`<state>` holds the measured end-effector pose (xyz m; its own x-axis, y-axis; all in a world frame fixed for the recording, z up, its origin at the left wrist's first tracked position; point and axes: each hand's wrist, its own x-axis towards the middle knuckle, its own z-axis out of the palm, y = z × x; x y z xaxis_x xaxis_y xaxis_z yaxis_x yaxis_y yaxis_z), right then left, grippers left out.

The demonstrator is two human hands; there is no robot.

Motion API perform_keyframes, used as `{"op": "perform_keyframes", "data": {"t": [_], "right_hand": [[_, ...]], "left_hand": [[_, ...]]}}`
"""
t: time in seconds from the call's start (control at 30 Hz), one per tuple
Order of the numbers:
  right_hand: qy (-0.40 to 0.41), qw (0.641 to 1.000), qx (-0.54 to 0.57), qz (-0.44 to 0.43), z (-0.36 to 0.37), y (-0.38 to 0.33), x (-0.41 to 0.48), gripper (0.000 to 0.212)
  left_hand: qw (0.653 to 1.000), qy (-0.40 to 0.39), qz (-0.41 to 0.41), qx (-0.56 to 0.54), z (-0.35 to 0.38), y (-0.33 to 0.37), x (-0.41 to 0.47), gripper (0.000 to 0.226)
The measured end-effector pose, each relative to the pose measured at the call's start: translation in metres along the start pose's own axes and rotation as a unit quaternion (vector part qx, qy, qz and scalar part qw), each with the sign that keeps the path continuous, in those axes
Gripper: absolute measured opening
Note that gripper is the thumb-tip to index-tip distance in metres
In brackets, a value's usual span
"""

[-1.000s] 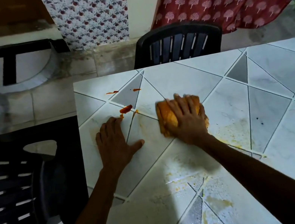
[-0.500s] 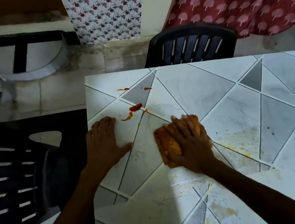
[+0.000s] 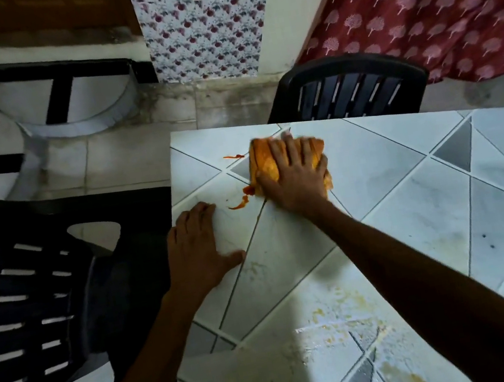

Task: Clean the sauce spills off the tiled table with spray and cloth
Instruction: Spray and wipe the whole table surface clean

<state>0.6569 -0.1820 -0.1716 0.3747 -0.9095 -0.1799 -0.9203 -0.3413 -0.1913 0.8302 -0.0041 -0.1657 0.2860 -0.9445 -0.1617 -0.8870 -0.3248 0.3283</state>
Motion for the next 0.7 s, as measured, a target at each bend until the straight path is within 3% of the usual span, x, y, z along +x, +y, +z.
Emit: {"op": "perform_keyframes", "data": {"t": [0.13,0.2,0.53,0.7], "right_hand": [[0.032,0.996,-0.020,-0.082,0.028,0.009,-0.117,0.083],[0.036,0.994,-0.021,-0.103,0.032,0.022,-0.133,0.082],[-0.009,0.998,0.000,0.057,-0.007,-0.031,0.059,0.081],[-0.014,0.998,-0.001,-0.053,0.005,-0.028,-0.011,0.084]], "left_hand": [[1.000,0.000,-0.006,-0.008,-0.002,0.002,-0.001,0.110],[1.000,0.004,-0.004,-0.015,-0.002,0.003,-0.002,0.109],[0.999,0.037,0.011,-0.010,0.006,-0.003,0.000,0.107],[1.000,0.018,0.011,-0.002,0.002,-0.001,-0.003,0.106]]}}
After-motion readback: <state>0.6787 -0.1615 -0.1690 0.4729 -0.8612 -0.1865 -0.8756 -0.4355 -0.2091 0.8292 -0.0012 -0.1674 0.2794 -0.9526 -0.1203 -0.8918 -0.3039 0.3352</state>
